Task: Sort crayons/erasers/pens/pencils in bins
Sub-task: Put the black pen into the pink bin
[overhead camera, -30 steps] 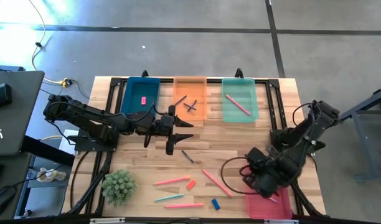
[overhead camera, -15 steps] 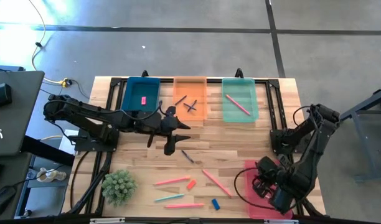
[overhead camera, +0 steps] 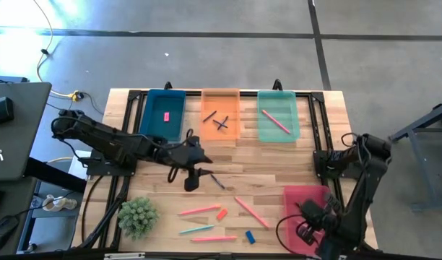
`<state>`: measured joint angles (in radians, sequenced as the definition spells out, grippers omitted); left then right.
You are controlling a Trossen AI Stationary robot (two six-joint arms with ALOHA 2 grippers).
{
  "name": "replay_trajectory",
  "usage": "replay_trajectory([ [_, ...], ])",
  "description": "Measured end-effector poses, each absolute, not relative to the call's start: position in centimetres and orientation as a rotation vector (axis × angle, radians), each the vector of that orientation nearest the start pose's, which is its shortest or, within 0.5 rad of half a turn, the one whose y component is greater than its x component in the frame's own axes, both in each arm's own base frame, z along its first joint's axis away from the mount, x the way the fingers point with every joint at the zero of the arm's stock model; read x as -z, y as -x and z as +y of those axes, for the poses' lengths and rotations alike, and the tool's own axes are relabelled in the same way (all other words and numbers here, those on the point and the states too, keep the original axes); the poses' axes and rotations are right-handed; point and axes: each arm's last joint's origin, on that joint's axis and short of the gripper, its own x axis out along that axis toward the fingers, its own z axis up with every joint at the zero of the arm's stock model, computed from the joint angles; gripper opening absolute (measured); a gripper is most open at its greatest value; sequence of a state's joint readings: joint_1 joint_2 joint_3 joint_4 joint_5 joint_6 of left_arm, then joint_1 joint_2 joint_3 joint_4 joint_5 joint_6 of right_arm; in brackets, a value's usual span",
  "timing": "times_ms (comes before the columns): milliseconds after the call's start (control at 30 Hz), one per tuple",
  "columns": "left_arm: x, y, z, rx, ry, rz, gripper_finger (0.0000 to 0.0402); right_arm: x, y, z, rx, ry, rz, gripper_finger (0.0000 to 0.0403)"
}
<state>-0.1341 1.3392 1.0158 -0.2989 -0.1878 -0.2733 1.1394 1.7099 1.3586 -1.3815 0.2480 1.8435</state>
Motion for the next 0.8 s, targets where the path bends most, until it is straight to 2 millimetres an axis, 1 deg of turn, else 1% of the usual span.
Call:
replay_trajectory([
  [100, -28.2, -28.8, -4.0, -0.126, 0.193, 0.6, 0.0168, -23.2, -12.7, 26.9, 0.663, -0.345, 1.285, 0.0012],
  [233, -27.3, -28.8, -5.0, -0.116, 0.208, 0.663, 0.0168, -21.8, -12.7, 27.8, 0.677, -0.317, 1.305, 0.0012],
  [333, -26.0, -28.7, -5.9, -0.105, 0.224, 0.752, 0.0168, -20.7, -12.8, 28.3, 0.695, -0.295, 1.338, 0.0012],
  [433, -24.8, -29.2, -6.9, -0.059, 0.253, 0.807, 0.0168, -19.8, -12.9, 28.7, 0.701, -0.288, 1.348, 0.0012],
  [533, -23.6, -29.8, -7.9, -0.03, 0.281, 0.85, 0.0168, -19.3, -13.1, 29.1, 0.694, -0.304, 1.364, 0.0012],
  [600, -22.8, -29.7, -8.5, -0.018, 0.3, 0.897, 0.0168, -19.1, -13.2, 29.2, 0.699, -0.314, 1.387, 0.0012],
  [667, -22.2, -30.0, -9.2, 0.008, 0.322, 0.914, 0.0168, -18.9, -13.2, 29.4, 0.697, -0.328, 1.423, 0.0012],
  [733, -21.7, -29.9, -9.8, 0.024, 0.331, 0.952, 0.0168, -18.9, -13.3, 29.4, 0.702, -0.343, 1.459, 0.0013],
  [800, -21.3, -30.0, -10.4, 0.032, 0.34, 0.962, 0.0168, -18.9, -13.3, 29.4, 0.706, -0.356, 1.486, 0.0021],
])
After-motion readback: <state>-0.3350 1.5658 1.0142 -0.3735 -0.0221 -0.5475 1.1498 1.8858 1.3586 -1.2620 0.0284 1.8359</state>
